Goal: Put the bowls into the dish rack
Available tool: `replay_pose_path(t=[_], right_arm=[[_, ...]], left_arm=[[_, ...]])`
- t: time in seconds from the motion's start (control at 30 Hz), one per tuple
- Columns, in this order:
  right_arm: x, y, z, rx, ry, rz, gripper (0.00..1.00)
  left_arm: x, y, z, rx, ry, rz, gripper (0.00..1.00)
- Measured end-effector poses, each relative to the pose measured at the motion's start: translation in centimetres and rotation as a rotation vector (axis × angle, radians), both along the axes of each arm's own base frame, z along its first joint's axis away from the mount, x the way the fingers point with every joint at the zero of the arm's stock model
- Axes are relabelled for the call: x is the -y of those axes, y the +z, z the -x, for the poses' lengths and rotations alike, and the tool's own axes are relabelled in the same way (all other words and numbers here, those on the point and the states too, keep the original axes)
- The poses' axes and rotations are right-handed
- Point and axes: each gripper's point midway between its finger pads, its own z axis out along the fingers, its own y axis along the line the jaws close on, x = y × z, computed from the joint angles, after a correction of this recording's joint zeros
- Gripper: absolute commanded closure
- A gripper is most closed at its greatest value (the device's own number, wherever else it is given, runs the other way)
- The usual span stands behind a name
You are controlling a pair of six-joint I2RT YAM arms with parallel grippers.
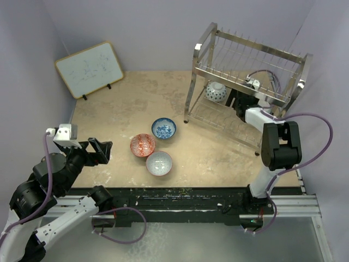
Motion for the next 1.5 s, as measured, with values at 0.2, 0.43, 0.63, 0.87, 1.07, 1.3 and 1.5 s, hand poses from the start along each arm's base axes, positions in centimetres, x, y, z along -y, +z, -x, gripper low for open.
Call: replay_pose_path(t=[0.2,0.43,0.63,0.87,1.07,1.3,1.5], right_arm=[[-3.7,-0.1,0.9,0.004,0.126,-0.037,0.1],[-8.0,0.3,3.7,0.017,0.295,-0.123,0.08],[-10.6,0.7,6.1,0.032,0.435,-0.222,0.07],[-14.9,3.6,8.9,0.09,0.663,-0.379,0.07],[-17.8,5.4,12.3,0.113,0.778,-0.485,0.08],[-24.2,3.1,19.9,0.009,0.933,-0.572,0.1],[-28.6,2.2,25.7,-0.063,1.031,-0.603,0.1]], left_arm=[[0.0,0.0,0.0,0.0,0.0,0.001,0.01],[-0.1,0.1,0.1,0.004,0.001,0.006,0.01],[-0.1,0.1,0.1,0.007,0.001,0.01,0.01],[-0.1,0.2,0.2,0.008,0.003,0.02,0.01],[-0.2,0.3,0.3,0.012,0.004,0.032,0.01],[-0.2,0.3,0.3,0.012,0.005,0.032,0.01],[-0.2,0.3,0.3,0.012,0.005,0.032,0.01]])
